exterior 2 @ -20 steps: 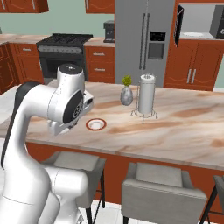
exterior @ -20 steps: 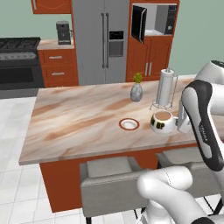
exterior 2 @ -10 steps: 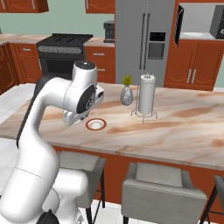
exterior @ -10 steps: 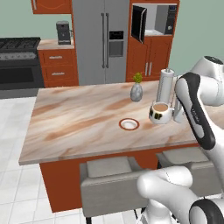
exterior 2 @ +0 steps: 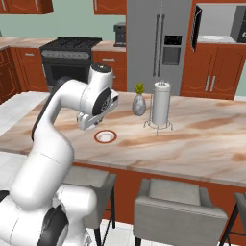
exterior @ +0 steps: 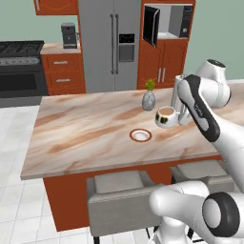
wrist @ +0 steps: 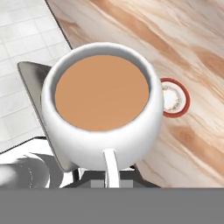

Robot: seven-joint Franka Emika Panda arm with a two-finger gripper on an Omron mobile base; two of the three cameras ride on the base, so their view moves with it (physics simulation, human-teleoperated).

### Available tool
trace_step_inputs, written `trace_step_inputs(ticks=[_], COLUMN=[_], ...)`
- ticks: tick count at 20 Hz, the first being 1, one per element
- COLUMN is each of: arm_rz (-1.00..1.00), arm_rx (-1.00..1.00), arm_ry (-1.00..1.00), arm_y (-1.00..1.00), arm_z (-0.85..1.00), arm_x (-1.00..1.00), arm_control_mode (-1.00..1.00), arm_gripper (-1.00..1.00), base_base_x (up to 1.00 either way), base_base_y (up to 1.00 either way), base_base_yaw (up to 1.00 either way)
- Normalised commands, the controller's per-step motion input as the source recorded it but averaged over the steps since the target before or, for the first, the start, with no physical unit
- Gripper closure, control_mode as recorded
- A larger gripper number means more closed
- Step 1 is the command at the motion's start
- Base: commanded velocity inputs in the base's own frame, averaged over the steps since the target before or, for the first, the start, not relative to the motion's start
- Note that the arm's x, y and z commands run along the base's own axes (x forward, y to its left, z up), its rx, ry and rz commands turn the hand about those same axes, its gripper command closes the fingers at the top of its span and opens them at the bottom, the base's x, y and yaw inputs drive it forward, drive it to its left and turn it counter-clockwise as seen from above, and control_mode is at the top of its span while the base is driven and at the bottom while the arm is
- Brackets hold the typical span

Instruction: Pick the cup of tea, navigate to the dining table, and place it on the saucer.

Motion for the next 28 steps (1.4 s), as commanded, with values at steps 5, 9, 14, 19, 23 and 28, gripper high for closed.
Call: trace_step_inputs(ticks=[5, 9, 14, 19, 23, 28], arm_rz=[0.00, 0.00, 0.00, 0.01, 0.05, 0.07], arm_rx=[0.00, 0.00, 0.00, 0.01, 0.01, 0.03], arm_ry=[0.00, 0.00, 0.00, 0.00, 0.00, 0.00], arm_y=[0.13, 0.03, 0.01, 0.00, 0.03, 0.00], arm_z=[-0.41, -0.43, -0.28, -0.22, -0.12, -0.24], arm_x=[0.63, 0.45, 0.60, 0.50, 0.54, 0.27], arm_control_mode=[-1.00, -1.00, -1.00, -1.00, -1.00, -1.00], arm_gripper=[1.00, 1.00, 1.00, 1.00, 1.00, 1.00], base_base_x=[0.00, 0.00, 0.00, 0.00, 0.00, 0.00], base_base_y=[0.00, 0.00, 0.00, 0.00, 0.00, 0.00], base_base_yaw=[0.00, 0.00, 0.00, 0.00, 0.00, 0.00])
